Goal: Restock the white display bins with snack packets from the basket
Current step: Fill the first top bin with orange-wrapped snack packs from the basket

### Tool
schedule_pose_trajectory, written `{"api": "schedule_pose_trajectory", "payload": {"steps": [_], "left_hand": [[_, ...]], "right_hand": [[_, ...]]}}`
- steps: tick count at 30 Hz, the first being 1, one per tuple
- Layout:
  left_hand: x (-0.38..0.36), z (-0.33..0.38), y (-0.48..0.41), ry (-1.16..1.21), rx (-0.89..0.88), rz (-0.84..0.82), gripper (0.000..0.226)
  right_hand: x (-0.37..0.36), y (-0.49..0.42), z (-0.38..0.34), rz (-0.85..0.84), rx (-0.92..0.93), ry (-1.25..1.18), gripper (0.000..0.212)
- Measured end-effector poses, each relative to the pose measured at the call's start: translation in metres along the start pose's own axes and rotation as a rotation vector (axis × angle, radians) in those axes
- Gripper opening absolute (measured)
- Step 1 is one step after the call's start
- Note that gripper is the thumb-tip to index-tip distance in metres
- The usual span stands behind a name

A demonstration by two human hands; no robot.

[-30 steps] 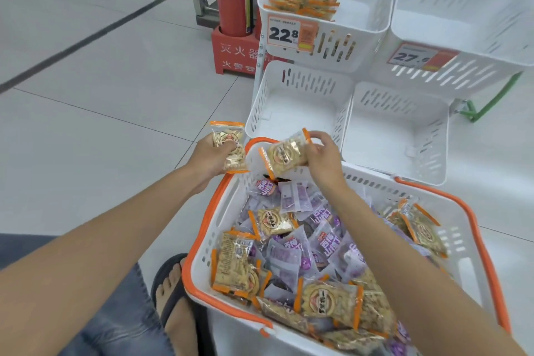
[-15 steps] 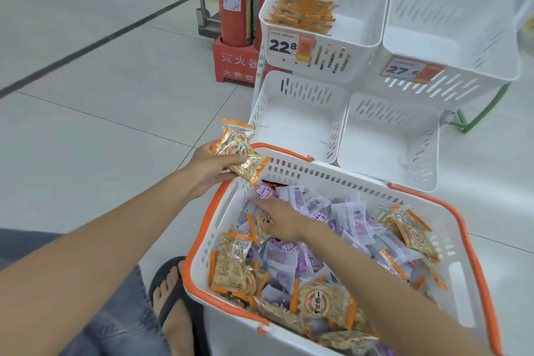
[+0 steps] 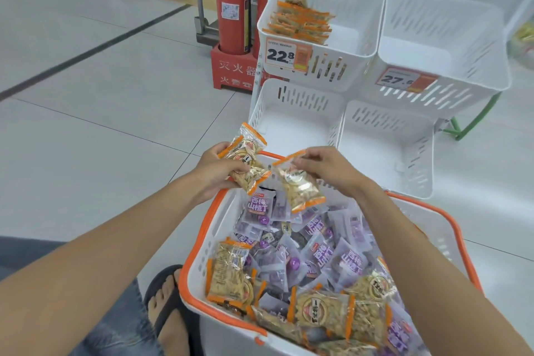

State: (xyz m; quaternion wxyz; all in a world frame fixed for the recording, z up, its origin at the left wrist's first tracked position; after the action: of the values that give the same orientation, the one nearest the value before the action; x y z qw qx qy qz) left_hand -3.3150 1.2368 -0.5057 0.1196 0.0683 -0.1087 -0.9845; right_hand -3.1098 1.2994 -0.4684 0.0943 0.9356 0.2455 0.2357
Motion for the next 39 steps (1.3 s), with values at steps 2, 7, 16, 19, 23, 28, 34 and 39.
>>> {"api": "schedule_pose_trajectory", "payload": {"steps": [2,7,16,19,23,28,34,39], "left_hand": [[-0.006,0.003,0.0,0.017,0.005,-0.031,0.039],[-0.038,0.018,0.01,0.052,-0.014,-0.152,0.025],[-0.055,0.043,0.018,0.274,0.013,-0.097,0.059],[-0.077,0.048,0.028,0.209,-0.02,-0.254,0.065],[-0.097,0.056,0.034,0.265,-0.032,-0.36,0.076],[-0.11,0.08,0.021,0.109,-0.169,-0.356,0.068],[-0.115,0.143,-0.026,-0.239,-0.295,-0.437,0.078],[-0.146,0.2,-0.077,-0.332,-0.325,-0.528,0.067]], "right_hand": [[0.004,0.004,-0.014,-0.023,-0.015,-0.148,0.015],[-0.015,0.013,-0.041,-0.001,0.031,-0.253,0.014],[-0.004,0.025,-0.055,0.237,0.057,-0.236,0.04],[0.021,0.031,-0.051,0.426,0.055,-0.49,0.015],[0.027,0.033,-0.06,0.443,0.094,-0.562,0.01],[0.042,0.028,-0.065,0.518,0.065,-0.526,0.01],[0.094,0.007,-0.131,0.066,0.186,-0.086,0.084],[0.135,-0.02,-0.182,-0.064,0.114,0.245,0.038]]}}
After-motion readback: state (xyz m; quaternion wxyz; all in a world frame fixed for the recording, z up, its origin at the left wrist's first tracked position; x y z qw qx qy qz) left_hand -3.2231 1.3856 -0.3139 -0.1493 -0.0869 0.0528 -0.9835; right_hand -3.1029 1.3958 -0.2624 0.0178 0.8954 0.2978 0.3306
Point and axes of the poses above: each hand's wrist, its own y-axis away from the middle knuckle, its own x-axis out of the back of the hand, z = x × y, the point moved 9 cm from there along -y, towards the middle knuckle, and after that the axes turned 9 degrees about -x, right-handed, at the moved point
